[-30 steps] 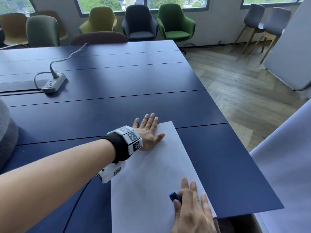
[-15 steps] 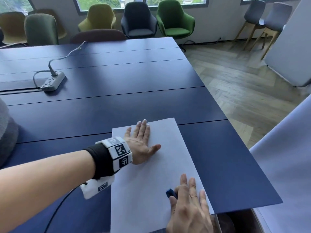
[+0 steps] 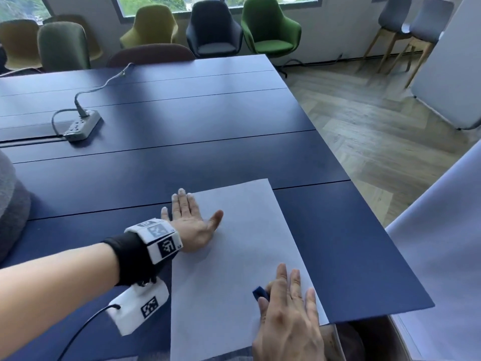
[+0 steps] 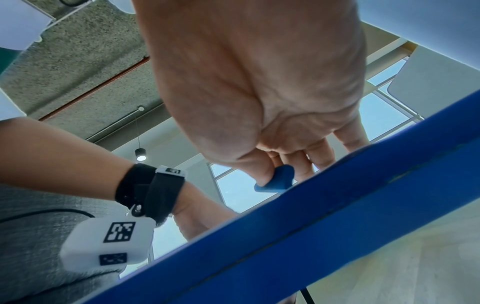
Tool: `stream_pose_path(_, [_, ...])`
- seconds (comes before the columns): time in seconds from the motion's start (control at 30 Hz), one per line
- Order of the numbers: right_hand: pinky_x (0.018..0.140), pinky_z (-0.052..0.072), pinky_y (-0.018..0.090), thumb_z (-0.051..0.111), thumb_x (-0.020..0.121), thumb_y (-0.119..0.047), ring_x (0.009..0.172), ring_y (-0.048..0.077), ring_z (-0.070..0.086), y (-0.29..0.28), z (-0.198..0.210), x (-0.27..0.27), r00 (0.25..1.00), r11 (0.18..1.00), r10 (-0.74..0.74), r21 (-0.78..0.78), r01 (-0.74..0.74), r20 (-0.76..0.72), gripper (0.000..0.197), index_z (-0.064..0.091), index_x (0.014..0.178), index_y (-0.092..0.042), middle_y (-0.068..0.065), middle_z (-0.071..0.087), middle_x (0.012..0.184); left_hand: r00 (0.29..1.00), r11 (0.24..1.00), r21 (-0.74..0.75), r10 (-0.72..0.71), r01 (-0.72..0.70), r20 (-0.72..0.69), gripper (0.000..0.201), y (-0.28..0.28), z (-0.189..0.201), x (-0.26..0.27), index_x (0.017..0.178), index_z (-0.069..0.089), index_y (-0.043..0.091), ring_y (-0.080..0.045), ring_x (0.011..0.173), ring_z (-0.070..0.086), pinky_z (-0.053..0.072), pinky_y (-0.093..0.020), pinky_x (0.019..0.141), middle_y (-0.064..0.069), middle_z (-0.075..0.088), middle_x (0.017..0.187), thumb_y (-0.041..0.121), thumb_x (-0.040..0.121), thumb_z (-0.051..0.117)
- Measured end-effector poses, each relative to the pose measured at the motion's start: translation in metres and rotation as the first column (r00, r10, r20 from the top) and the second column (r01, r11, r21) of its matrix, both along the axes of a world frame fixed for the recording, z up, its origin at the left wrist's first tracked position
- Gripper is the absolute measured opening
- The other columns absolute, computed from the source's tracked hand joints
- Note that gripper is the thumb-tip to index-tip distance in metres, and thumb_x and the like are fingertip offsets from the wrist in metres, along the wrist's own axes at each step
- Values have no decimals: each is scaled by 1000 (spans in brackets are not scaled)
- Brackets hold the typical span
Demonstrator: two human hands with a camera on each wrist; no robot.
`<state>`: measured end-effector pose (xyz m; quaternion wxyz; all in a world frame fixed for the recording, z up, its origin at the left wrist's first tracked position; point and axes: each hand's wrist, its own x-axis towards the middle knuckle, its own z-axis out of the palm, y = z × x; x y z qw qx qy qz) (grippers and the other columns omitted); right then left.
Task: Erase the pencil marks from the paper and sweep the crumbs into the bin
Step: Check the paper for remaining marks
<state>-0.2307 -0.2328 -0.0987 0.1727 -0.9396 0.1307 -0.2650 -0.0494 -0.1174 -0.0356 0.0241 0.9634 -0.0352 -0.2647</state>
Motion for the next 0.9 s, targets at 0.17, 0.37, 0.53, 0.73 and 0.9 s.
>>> stream_pose_path(0.17, [97,30,39,21,98,-28,102,36,67,-2,5,-3,999,998,-21,-66,20,-28,30,45,90,-13,12,70,113,898,891,-113,-436,439,48,74,-54,2,-34,151,-23,19,-20,141,-34,-16,-44,117,-1,-38,153,58,100,13])
stream_pose_path(0.37, [92,32,40,31,91,-28,108,30,64,-4,14,-5,994,1000,-22,-11,21,-104,25,46,98,-9,12,72,108,794,793,-42,-607,608,34,73,-48,-5,-24,152,-20,18,-16,143,-30,-16,-46,117,-1,-32,157,57,101,15])
stream_pose_path(0.53, [96,30,39,1,100,-35,108,34,65,-1,24,-6,974,1000,-2,27,9,-227,49,43,101,-11,10,73,108,990,990,40,-136,135,31,84,4,1,-4,149,-24,6,-22,143,-32,-16,-47,117,-8,-36,154,64,96,8])
stream_pose_path(0.73, [96,36,42,15,99,-32,108,32,65,-2,28,-7,937,998,-14,56,35,-349,55,62,88,-6,10,71,113,765,763,-62,-644,643,-2,96,6,1,-57,142,-37,27,-14,134,-45,-22,-40,115,3,-47,147,80,63,-26])
stream_pose_path(0.9, [90,53,47,9,100,-35,109,29,65,-1,38,-11,914,992,-7,113,58,-407,63,64,82,-9,8,71,113,904,899,107,-427,425,-2,133,38,12,-16,147,-28,9,-21,142,-32,-14,-39,118,-9,-36,153,87,40,-36])
